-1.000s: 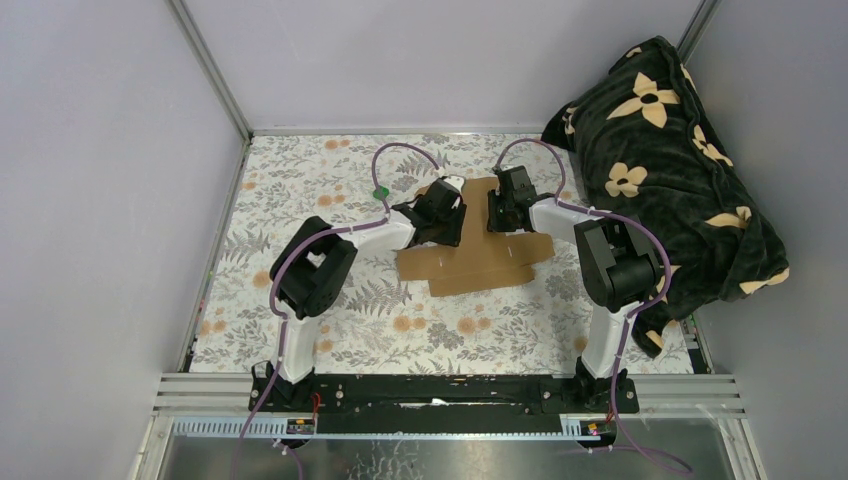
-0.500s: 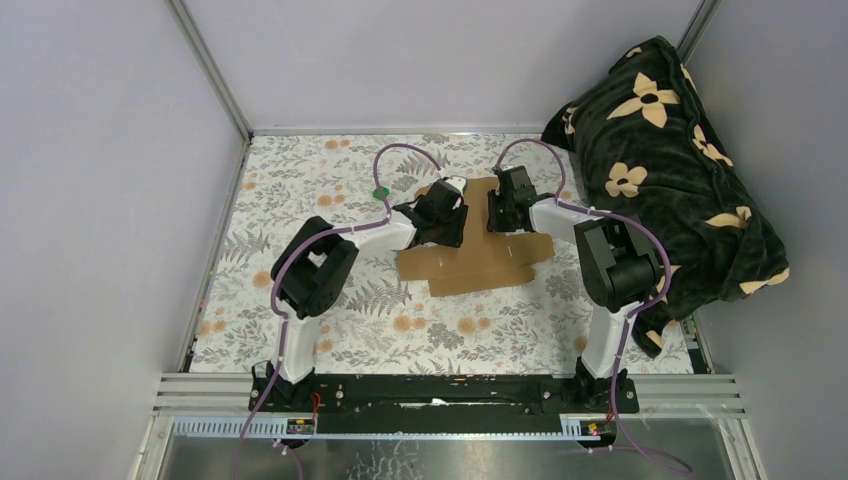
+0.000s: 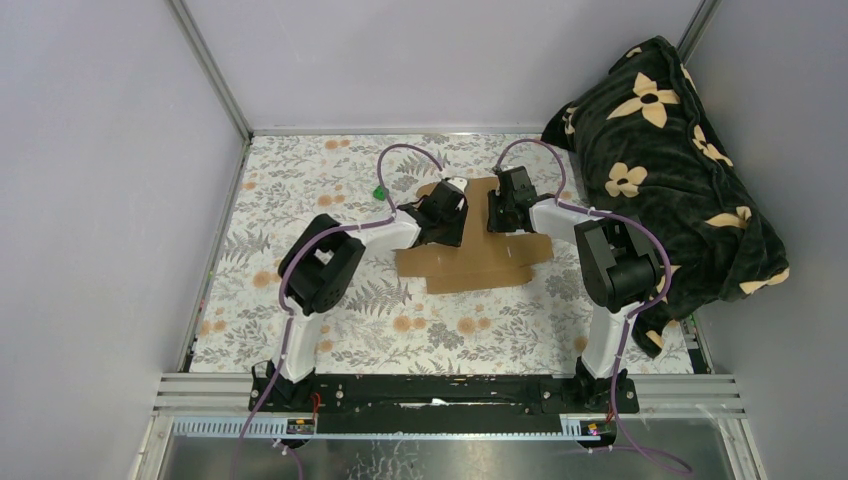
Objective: Fold the paper box
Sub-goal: Fold the paper box at the center of the board.
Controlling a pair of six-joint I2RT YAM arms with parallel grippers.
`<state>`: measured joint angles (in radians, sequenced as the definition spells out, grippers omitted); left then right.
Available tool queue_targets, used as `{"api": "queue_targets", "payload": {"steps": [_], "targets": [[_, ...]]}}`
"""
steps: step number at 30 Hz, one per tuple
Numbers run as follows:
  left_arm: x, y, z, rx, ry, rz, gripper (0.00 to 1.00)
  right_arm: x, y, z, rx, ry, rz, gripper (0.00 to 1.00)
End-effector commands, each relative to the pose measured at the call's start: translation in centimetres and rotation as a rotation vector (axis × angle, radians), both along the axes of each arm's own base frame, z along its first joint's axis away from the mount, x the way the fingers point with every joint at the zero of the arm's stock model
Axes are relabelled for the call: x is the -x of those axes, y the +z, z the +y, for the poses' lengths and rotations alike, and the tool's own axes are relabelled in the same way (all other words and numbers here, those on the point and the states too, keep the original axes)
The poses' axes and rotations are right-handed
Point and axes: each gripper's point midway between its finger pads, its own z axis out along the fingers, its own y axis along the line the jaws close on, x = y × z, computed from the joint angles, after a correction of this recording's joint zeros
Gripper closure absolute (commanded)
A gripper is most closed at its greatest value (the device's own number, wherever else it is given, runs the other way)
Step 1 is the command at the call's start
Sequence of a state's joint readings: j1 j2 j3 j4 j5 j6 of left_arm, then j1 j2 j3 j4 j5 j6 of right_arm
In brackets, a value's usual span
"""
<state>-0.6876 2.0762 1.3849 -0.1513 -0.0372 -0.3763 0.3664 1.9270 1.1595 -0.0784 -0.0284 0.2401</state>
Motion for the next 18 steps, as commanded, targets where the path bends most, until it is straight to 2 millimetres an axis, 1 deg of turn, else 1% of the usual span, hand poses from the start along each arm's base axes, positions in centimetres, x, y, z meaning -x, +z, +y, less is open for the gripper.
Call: {"api": "queue_targets", "payload": {"steps": [1, 6, 10, 14, 18], "targets": [[0.3, -2.4, 1.2, -0.089, 0.035, 0.042, 0.56, 9.5, -6.7, -2.1, 0.104, 0.037, 0.369, 0.72], [0.5, -3.1, 2.1, -0.132, 0.05, 0.055, 0.57, 9.5, -6.8, -2.0, 0.103, 0.037, 0.372, 0.72], [0.5, -3.3, 2.2, -0.139, 0.052, 0.059, 0.57, 9.5, -6.7, -2.0, 0.102, 0.04, 0.372, 0.72], [0.2, -3.0, 2.3, -0.133, 0.052, 0.061, 0.57, 9.6, -6.5, -2.1, 0.108, 0.035, 0.376, 0.72], [-0.4, -2.5, 2.5, -0.121, 0.054, 0.059, 0.57, 9.7, -6.2, -3.0, 0.15, 0.008, 0.384, 0.72]]}}
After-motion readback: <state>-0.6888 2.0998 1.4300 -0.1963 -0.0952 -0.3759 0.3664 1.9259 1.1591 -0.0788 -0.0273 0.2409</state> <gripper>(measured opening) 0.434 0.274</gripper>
